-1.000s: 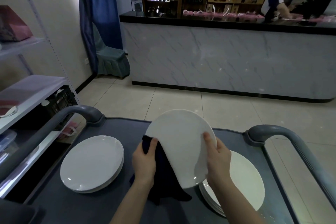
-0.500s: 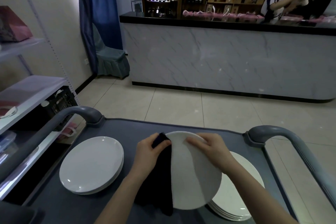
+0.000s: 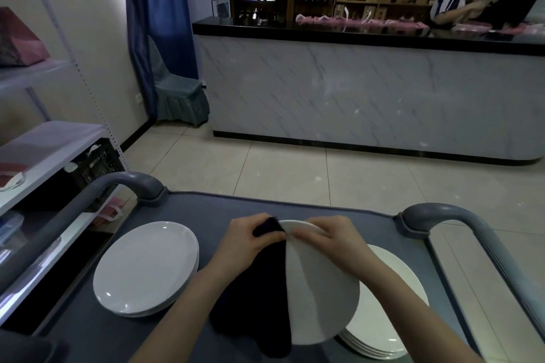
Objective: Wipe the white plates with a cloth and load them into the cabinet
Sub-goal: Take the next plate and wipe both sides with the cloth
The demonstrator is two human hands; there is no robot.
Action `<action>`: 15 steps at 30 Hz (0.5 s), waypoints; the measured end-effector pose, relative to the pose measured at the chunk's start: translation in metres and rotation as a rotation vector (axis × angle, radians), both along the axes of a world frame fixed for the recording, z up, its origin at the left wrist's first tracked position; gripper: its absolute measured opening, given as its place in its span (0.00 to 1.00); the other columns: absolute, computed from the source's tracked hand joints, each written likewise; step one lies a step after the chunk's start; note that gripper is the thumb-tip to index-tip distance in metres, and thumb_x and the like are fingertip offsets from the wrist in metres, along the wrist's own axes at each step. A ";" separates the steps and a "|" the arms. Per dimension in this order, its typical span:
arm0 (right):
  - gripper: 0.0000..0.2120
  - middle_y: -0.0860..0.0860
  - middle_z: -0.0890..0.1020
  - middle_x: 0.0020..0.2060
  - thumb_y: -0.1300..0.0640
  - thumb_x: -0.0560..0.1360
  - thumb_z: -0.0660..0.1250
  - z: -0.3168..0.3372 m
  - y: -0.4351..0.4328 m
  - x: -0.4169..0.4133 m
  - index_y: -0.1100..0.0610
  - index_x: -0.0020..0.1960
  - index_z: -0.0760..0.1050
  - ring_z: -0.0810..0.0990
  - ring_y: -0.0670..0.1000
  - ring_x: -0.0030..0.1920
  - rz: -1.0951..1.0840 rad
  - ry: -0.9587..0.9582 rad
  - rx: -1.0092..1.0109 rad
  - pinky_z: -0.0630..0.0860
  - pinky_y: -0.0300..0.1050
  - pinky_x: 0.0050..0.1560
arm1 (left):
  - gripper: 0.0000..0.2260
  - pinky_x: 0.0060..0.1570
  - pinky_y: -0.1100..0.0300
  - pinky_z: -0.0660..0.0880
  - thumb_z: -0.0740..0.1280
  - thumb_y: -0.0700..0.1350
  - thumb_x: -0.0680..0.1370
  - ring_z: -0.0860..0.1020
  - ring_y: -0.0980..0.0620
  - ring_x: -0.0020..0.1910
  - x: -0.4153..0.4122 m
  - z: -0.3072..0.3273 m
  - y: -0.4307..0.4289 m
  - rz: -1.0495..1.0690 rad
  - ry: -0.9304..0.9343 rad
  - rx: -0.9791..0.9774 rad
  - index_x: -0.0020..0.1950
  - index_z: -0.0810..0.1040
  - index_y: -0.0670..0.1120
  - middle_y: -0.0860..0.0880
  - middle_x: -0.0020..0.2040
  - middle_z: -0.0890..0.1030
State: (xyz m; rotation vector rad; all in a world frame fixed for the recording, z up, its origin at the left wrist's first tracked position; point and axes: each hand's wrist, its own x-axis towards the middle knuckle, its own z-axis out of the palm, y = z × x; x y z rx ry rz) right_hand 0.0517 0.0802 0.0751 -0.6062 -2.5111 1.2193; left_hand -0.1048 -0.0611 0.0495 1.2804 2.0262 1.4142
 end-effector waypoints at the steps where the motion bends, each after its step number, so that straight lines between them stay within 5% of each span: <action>1: 0.15 0.43 0.76 0.27 0.45 0.77 0.68 0.001 0.000 0.001 0.49 0.34 0.78 0.71 0.39 0.31 -0.015 0.036 -0.021 0.65 0.33 0.32 | 0.04 0.39 0.63 0.72 0.75 0.44 0.73 0.75 0.60 0.35 -0.001 0.001 0.001 0.015 -0.026 0.005 0.40 0.81 0.49 0.51 0.36 0.82; 4: 0.16 0.42 0.72 0.26 0.46 0.76 0.69 -0.003 -0.003 0.005 0.54 0.33 0.76 0.68 0.42 0.30 -0.262 0.250 -0.140 0.64 0.33 0.31 | 0.06 0.36 0.63 0.72 0.73 0.45 0.75 0.75 0.59 0.33 -0.007 -0.004 -0.004 0.258 -0.227 0.112 0.38 0.81 0.49 0.53 0.33 0.82; 8: 0.20 0.44 0.72 0.26 0.46 0.77 0.68 -0.018 -0.030 -0.007 0.57 0.32 0.72 0.70 0.43 0.27 -0.654 0.514 -0.540 0.67 0.33 0.28 | 0.08 0.41 0.58 0.77 0.70 0.51 0.77 0.80 0.53 0.39 0.012 -0.019 -0.003 0.621 -0.557 0.204 0.43 0.81 0.47 0.51 0.38 0.85; 11: 0.16 0.43 0.77 0.28 0.48 0.79 0.66 -0.019 -0.027 -0.004 0.51 0.34 0.77 0.74 0.41 0.29 -0.580 0.404 -0.477 0.70 0.34 0.31 | 0.10 0.46 0.49 0.78 0.70 0.51 0.77 0.81 0.47 0.43 0.017 -0.027 -0.006 0.639 -0.615 0.182 0.45 0.81 0.44 0.46 0.41 0.85; 15: 0.03 0.42 0.85 0.40 0.50 0.76 0.71 0.004 0.009 0.007 0.48 0.46 0.81 0.82 0.43 0.41 -0.307 0.285 -0.219 0.76 0.38 0.42 | 0.04 0.42 0.58 0.77 0.71 0.48 0.76 0.81 0.55 0.39 0.000 -0.019 -0.015 0.444 -0.320 0.143 0.42 0.82 0.50 0.55 0.38 0.85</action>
